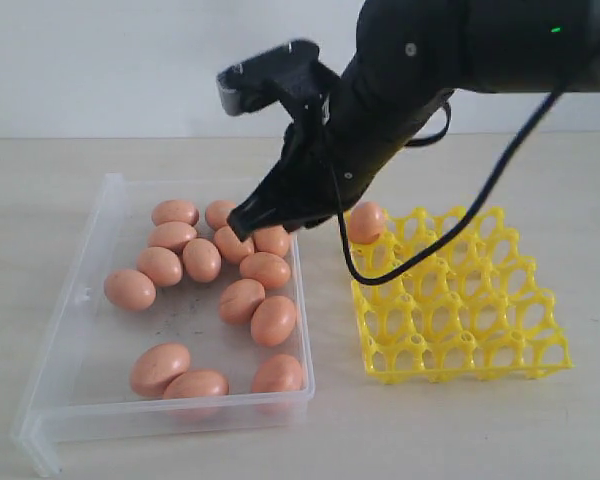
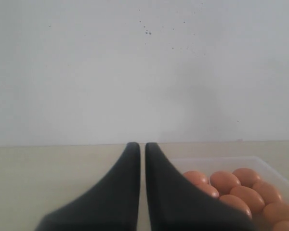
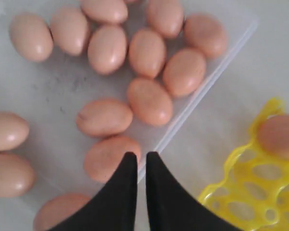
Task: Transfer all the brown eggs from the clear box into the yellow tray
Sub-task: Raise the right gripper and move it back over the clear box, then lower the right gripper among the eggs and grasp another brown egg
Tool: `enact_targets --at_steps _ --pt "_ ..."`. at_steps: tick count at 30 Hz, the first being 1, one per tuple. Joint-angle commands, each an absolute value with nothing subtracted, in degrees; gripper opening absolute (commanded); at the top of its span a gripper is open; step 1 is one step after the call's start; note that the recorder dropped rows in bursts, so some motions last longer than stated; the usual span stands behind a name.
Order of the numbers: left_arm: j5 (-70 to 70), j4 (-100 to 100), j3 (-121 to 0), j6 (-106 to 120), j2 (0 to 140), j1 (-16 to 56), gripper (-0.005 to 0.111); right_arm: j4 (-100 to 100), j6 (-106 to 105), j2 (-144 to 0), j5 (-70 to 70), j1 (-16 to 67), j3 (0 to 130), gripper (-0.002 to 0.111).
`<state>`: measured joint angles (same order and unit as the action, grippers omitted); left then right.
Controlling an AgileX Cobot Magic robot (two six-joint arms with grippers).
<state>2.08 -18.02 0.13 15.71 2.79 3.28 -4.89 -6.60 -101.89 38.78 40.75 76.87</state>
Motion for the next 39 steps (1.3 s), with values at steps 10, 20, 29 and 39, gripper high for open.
enact_targets --at_steps 10,20,29,39 --pt "2.98 -18.28 0.00 15.97 3.02 3.44 0.004 -17.43 -2.95 -117.62 46.08 38.18 88.38 0.056" --pt "2.98 -18.28 0.00 15.97 3.02 3.44 0.004 -18.75 8.48 -117.89 50.21 38.18 88.81 0.055" --pt "2.98 -18.28 0.00 15.97 3.02 3.44 0.004 -21.55 10.05 -117.89 52.57 38.29 88.70 0.055" --pt "2.98 -18.28 0.00 15.97 3.02 3.44 0.004 -24.83 9.43 -121.55 53.44 38.51 88.70 0.055"
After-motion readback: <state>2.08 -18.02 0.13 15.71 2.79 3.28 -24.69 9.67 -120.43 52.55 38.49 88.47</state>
